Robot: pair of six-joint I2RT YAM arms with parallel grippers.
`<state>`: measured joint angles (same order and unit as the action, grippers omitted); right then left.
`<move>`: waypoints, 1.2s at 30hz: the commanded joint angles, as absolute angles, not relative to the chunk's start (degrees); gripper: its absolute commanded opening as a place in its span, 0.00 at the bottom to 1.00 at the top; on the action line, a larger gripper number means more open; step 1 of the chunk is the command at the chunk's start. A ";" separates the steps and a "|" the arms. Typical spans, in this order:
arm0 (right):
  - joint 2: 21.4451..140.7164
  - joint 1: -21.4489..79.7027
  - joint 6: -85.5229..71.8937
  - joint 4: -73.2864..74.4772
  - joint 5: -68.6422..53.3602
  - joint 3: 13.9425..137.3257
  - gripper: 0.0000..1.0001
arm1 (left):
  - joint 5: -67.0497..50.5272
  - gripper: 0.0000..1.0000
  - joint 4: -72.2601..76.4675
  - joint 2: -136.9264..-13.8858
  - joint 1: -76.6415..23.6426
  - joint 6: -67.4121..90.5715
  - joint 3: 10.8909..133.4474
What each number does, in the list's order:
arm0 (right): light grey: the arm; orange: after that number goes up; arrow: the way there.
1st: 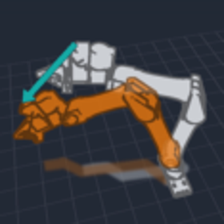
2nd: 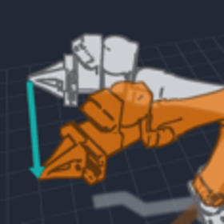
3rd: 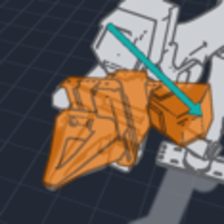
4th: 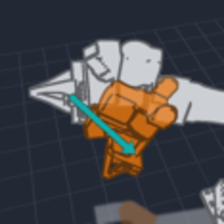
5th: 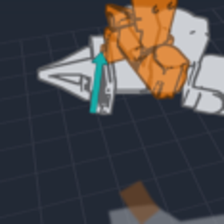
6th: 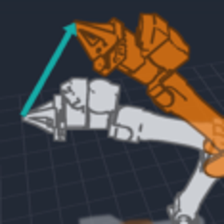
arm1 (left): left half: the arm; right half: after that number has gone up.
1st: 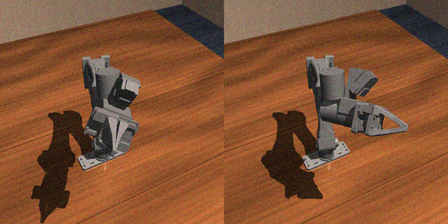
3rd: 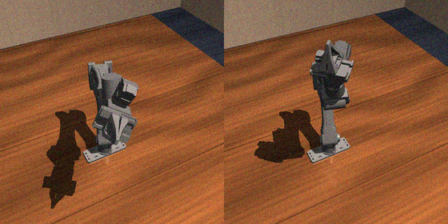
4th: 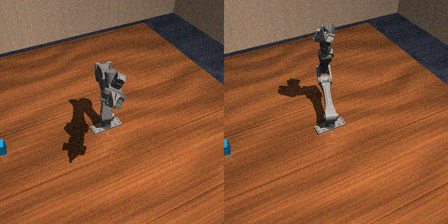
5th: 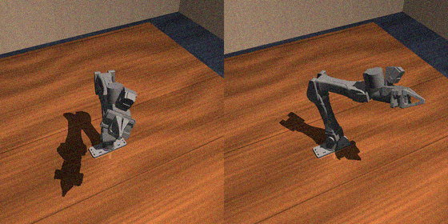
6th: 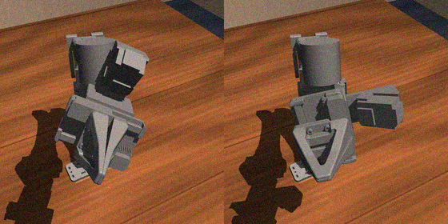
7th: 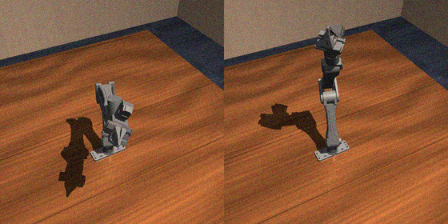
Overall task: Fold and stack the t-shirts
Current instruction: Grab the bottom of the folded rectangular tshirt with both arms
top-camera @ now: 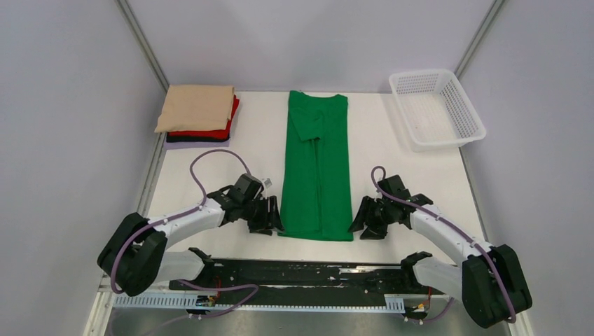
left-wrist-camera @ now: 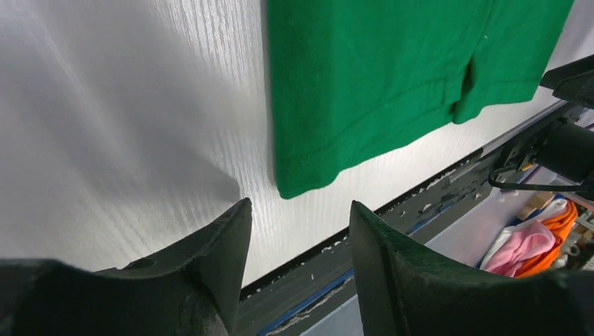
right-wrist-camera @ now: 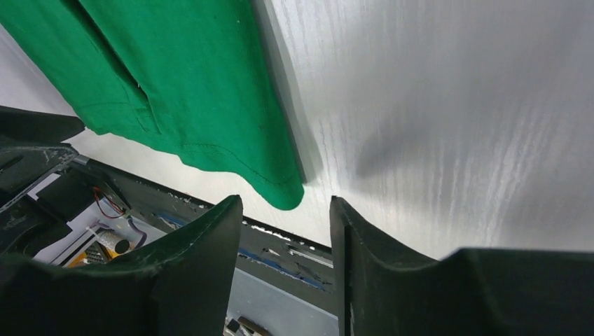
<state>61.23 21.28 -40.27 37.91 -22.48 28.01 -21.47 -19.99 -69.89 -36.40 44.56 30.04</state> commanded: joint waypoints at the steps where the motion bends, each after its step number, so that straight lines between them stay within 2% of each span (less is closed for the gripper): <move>1: 63.61 22.16 -41.36 30.94 -24.78 27.74 0.45 | -23.66 0.60 -14.19 -74.30 -36.68 45.22 30.76; 10: 69.12 23.07 -41.46 26.75 -24.15 25.89 0.28 | -24.15 0.47 -10.55 -81.83 -36.65 44.22 32.09; 16: 71.32 23.72 -40.96 24.93 -25.14 25.63 0.16 | -24.71 0.21 -8.61 -84.76 -36.65 44.10 32.48; 18: 71.81 23.87 -40.67 24.03 -26.04 25.61 0.14 | -24.78 0.11 -8.79 -85.52 -36.65 43.98 33.19; 19: 72.15 23.90 -40.43 23.64 -26.28 25.53 0.12 | -24.74 0.02 -8.92 -85.83 -36.69 44.00 33.50; 20: 72.51 23.91 -40.21 23.49 -26.54 25.49 0.10 | -24.90 0.00 -9.42 -85.85 -36.67 44.14 33.58; 23: 72.54 24.06 -39.93 23.24 -27.41 25.07 0.00 | -25.80 0.00 -10.47 -84.73 -36.73 44.61 33.23; 29: 67.33 24.43 -39.73 23.67 -33.41 24.40 0.00 | -27.14 0.00 -14.97 -77.56 -37.15 45.66 32.34; 36: 65.86 24.28 -39.23 24.04 -33.86 28.90 0.00 | -32.17 0.00 -9.07 -74.86 -37.10 46.73 33.84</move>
